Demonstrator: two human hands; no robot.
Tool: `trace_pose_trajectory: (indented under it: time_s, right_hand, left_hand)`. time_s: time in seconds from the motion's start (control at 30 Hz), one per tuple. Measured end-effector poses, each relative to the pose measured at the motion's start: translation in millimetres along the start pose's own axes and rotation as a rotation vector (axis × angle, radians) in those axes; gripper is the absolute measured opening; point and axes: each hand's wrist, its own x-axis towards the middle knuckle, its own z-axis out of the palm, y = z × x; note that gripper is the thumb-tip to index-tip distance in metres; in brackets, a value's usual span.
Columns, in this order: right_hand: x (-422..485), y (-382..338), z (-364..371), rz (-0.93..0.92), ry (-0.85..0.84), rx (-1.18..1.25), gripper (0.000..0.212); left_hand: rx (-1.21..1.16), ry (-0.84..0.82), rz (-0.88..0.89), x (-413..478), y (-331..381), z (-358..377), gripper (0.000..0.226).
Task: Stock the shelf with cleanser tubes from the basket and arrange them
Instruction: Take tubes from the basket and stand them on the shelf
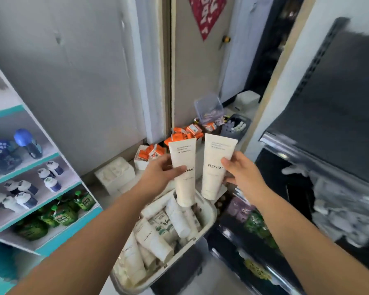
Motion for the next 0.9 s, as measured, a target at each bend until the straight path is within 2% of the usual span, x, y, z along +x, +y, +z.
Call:
trace_pose_trajectory:
  time_s: [0.2,0.33,0.6,0.73,0.9]
  right_hand:
    - [-45,-55,-76,-0.189,0.109,-0.095,0.018]
    - [-75,-87,-134,-0.268,0.181,-0.101,0.017]
    - [-108,-139,-258,-0.398,0.333,-0.214,0.018]
    - [-111,-142,-310,-0.432,0.439,-0.253,0.015]
    - [-102,-122,-351,-0.409,0.528,-0.277,0.013]
  left_hand:
    - [-0.014,-0.175,0.183,0,68,80,0.032]
    - [-0.017,-0.236,0.298,2,113,142,0.032]
    - [-0.076,-0.345,0.405,12,187,268,0.026]
    - [-0.005,-0.376,0.456,25,204,327,0.026]
    - [0.069,-0.433,0.462,59,192,384,0.03]
